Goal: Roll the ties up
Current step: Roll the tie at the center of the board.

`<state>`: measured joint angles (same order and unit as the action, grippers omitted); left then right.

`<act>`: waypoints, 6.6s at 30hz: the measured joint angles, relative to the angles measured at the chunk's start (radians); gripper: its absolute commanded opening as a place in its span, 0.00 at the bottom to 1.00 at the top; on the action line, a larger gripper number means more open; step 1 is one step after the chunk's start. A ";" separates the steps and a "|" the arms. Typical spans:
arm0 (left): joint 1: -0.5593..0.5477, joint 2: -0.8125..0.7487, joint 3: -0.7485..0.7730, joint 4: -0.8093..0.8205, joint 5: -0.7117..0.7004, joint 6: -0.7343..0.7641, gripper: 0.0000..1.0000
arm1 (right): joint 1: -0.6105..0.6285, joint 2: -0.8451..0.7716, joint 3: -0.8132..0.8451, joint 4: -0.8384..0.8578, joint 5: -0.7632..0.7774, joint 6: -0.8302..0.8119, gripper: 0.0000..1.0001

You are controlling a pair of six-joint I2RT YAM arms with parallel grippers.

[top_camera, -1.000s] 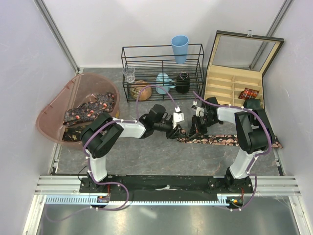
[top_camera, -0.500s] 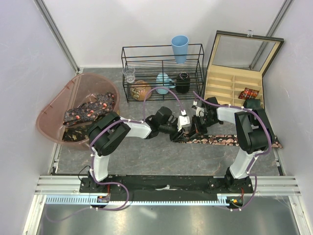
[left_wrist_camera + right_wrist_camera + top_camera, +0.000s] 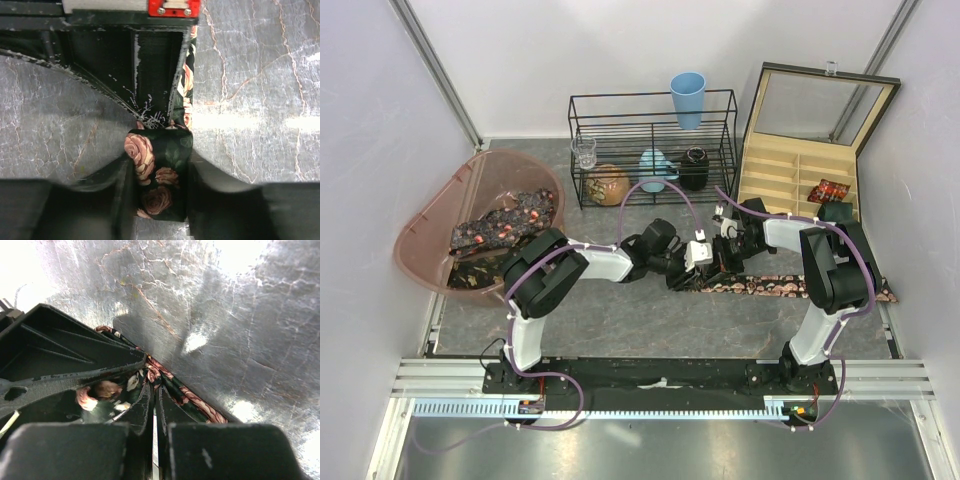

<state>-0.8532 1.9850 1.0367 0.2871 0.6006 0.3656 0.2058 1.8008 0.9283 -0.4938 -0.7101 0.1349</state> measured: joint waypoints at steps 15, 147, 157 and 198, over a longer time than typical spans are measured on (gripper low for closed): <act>0.043 -0.054 -0.081 0.095 0.008 -0.089 0.55 | 0.002 0.000 0.000 0.009 0.005 -0.001 0.00; -0.006 0.026 0.027 0.024 0.004 -0.023 0.29 | -0.050 -0.022 0.051 -0.064 -0.109 -0.057 0.42; -0.006 0.026 0.038 0.000 0.003 -0.022 0.29 | -0.044 -0.022 0.049 -0.059 -0.131 -0.047 0.49; -0.018 0.033 0.061 -0.027 -0.019 -0.012 0.46 | -0.031 -0.011 0.050 -0.072 0.035 -0.041 0.00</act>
<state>-0.8711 2.0178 1.0977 0.2596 0.5816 0.3538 0.1749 1.7893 0.9783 -0.5655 -0.6754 0.0940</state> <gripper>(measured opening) 0.416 0.010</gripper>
